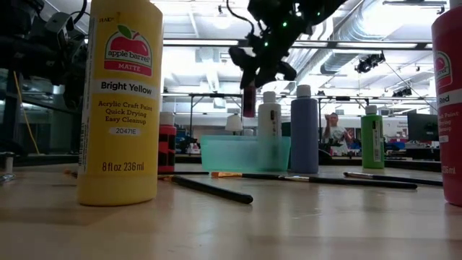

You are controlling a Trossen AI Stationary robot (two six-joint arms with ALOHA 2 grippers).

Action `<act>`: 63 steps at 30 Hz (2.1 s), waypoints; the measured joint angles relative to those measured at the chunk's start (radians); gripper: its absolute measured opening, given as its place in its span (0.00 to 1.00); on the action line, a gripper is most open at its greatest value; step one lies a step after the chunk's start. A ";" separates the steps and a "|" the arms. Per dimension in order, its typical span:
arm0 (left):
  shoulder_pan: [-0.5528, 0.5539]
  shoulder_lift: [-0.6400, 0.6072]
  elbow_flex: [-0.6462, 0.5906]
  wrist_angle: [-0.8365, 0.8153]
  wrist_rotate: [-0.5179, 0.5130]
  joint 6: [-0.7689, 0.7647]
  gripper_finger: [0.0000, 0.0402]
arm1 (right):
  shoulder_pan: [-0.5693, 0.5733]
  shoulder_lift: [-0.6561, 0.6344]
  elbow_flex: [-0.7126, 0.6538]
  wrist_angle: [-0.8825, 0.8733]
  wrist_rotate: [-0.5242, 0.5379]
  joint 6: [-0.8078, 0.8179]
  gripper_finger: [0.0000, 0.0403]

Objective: Pick & Place Paint Supplies
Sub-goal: Put the red paint bottle into the green bin

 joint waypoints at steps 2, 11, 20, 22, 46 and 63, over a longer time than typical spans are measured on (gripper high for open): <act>0.000 0.000 0.000 0.000 0.000 0.000 0.34 | 0.008 0.026 -0.002 0.026 0.046 0.015 0.27; 0.000 0.000 0.000 0.000 0.000 0.000 0.34 | 0.024 0.129 -0.003 0.073 0.132 0.117 0.27; 0.000 0.000 0.000 0.000 0.001 0.000 0.34 | 0.028 0.161 -0.003 0.044 0.165 0.206 0.27; 0.000 0.000 0.000 0.000 0.001 0.000 0.34 | 0.027 0.176 -0.002 0.047 0.155 0.223 0.27; 0.000 0.000 0.000 0.000 0.001 0.000 0.34 | -0.019 0.260 -0.002 0.067 0.131 0.249 0.27; 0.000 0.000 0.000 0.000 0.001 0.000 0.34 | -0.038 0.284 -0.002 0.080 0.095 0.244 0.36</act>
